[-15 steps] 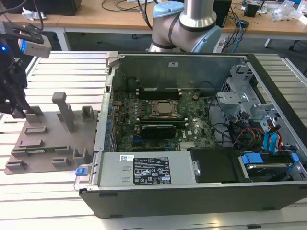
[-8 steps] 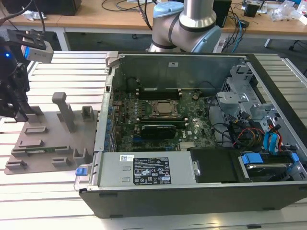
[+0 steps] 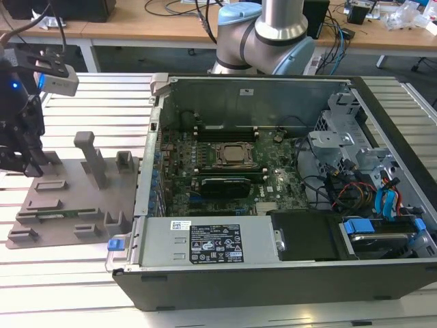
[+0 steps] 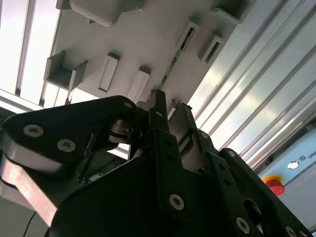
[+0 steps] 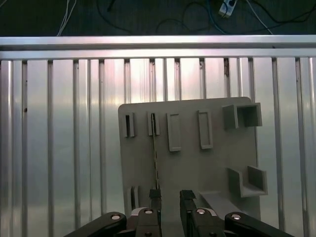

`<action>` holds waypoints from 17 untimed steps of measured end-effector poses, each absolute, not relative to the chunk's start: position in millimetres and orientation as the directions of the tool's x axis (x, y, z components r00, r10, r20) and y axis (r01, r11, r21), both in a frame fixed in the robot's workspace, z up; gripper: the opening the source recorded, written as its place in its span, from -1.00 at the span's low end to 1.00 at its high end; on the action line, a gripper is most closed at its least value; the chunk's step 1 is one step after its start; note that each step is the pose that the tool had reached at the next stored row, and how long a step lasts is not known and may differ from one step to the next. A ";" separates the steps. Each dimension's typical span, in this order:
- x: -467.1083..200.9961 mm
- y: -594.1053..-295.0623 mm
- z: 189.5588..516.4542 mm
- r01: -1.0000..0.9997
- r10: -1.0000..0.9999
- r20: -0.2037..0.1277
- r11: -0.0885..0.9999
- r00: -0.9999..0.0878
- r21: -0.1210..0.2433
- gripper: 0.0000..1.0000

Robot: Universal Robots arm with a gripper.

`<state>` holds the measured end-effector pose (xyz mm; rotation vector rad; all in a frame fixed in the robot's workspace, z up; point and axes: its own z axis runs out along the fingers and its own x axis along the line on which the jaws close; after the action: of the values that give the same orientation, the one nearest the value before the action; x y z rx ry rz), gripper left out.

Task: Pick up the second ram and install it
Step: 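Pick up the second ram and move it above second insertion slot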

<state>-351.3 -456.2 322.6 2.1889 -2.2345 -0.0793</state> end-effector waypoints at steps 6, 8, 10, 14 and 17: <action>-351.1 -456.2 316.5 -0.999 -0.999 -0.026 0.020 -0.021 0.045 -0.40; -351.2 -456.2 314.7 -0.999 -0.999 -0.027 0.020 -0.021 0.045 -0.40; -351.2 -456.2 311.3 -0.999 -0.999 -0.027 0.020 -0.021 0.045 -0.40; -351.1 -456.2 306.7 -0.999 -0.999 -0.026 0.020 -0.021 0.045 -0.40; -351.1 -456.2 304.0 -0.999 -0.999 -0.026 0.020 -0.021 0.045 -0.40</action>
<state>-351.1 -456.2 304.0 2.1886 -2.2344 -0.0793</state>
